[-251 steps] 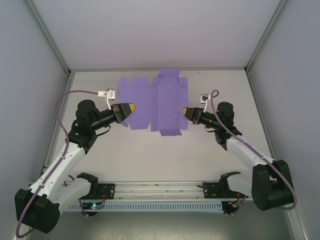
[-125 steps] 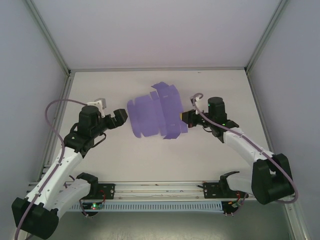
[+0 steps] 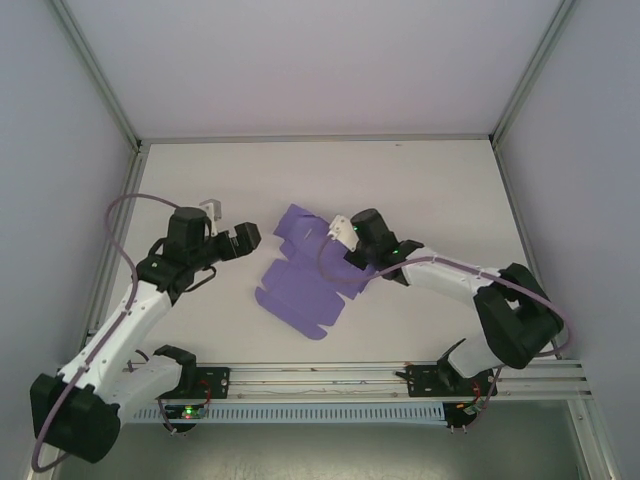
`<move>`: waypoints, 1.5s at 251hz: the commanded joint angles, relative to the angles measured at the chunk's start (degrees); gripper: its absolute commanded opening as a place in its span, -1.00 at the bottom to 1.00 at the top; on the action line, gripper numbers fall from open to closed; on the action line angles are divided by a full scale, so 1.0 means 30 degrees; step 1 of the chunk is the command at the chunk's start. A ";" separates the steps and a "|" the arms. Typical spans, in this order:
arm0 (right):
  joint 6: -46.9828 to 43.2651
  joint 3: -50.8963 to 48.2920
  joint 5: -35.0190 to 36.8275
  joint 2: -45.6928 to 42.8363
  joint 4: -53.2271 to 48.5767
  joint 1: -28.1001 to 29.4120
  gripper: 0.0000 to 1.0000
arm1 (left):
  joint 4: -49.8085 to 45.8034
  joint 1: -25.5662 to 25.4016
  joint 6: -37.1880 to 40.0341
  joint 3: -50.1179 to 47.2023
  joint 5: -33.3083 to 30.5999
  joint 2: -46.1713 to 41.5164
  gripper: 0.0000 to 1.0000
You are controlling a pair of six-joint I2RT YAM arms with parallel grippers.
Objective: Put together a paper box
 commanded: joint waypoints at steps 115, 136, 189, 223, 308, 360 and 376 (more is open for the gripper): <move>-0.8535 -0.3065 0.2601 0.1160 0.9711 0.2421 -1.00 | 0.2664 -0.1758 -0.1140 0.5782 0.5012 0.8447 0.85; -0.8265 -0.3225 0.2384 0.0781 0.9654 0.2443 -1.00 | 0.2703 -0.1897 -0.1357 0.6236 0.5100 0.9356 0.80; -0.7786 -0.3652 0.2514 0.0130 1.0355 0.2487 -1.00 | 0.1783 -0.2635 -0.1155 0.7141 0.4781 1.0911 0.68; -0.7311 -0.3599 0.2302 -0.0103 1.0268 0.2508 -1.00 | 0.1925 -0.3026 -0.1258 0.7106 0.5026 1.1278 0.63; -0.6299 -0.3381 0.2284 -0.0104 1.0385 0.2473 -1.00 | 0.3071 -0.3542 -0.2131 0.6745 0.5562 1.1374 0.57; -0.6045 -0.3636 0.1284 -0.0343 1.0416 0.2538 -1.00 | 0.5476 -0.3649 -0.3831 0.6148 0.5922 1.1831 0.03; -0.6175 -0.3645 0.1483 -0.0317 1.0544 0.2568 -1.00 | 0.5638 -0.3672 -0.4096 0.6230 0.6095 1.2037 -0.07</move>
